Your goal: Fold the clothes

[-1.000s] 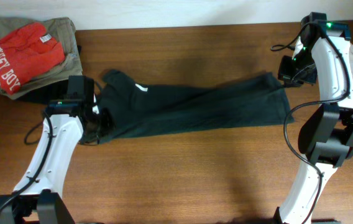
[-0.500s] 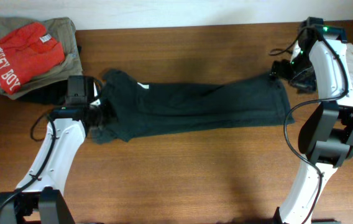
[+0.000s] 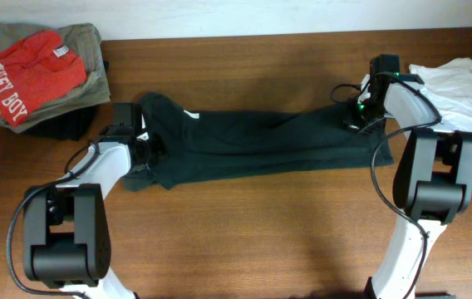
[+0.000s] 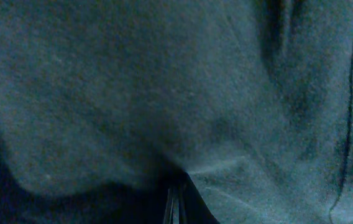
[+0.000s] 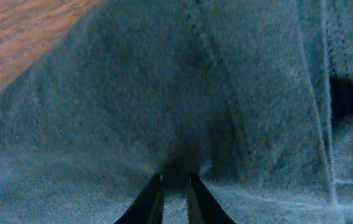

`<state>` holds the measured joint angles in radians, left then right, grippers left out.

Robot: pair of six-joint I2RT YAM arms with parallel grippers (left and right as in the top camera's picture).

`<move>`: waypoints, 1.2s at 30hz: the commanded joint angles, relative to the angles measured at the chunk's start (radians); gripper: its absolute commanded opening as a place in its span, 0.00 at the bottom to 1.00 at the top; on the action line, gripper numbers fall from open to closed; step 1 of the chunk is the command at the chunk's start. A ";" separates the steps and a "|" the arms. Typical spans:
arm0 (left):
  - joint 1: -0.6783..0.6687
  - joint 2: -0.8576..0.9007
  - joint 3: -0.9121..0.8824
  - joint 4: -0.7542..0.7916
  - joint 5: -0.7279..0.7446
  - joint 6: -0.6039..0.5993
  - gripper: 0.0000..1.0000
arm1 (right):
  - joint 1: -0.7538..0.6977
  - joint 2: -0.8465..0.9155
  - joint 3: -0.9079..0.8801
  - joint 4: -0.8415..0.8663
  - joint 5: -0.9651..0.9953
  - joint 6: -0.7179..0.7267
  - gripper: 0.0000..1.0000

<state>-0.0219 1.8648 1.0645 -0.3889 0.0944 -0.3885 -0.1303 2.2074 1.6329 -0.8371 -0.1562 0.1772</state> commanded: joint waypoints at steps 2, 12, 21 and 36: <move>0.075 0.043 -0.002 -0.083 -0.137 0.002 0.05 | -0.001 0.011 -0.106 0.045 0.093 -0.003 0.07; 0.327 0.043 -0.001 -0.119 -0.175 0.002 0.03 | -0.001 0.009 0.078 -0.190 0.112 0.000 0.04; 0.423 -0.055 0.191 -0.301 -0.163 0.002 0.00 | -0.024 -0.100 0.266 -0.340 0.120 0.067 0.16; 0.278 -0.126 0.107 -0.303 -0.065 0.027 0.85 | -0.239 0.000 0.283 -0.277 -0.016 -0.310 0.99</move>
<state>0.2642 1.7428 1.2057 -0.7078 0.0563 -0.3626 -0.3607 2.1349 1.9106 -1.1191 -0.0078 0.0414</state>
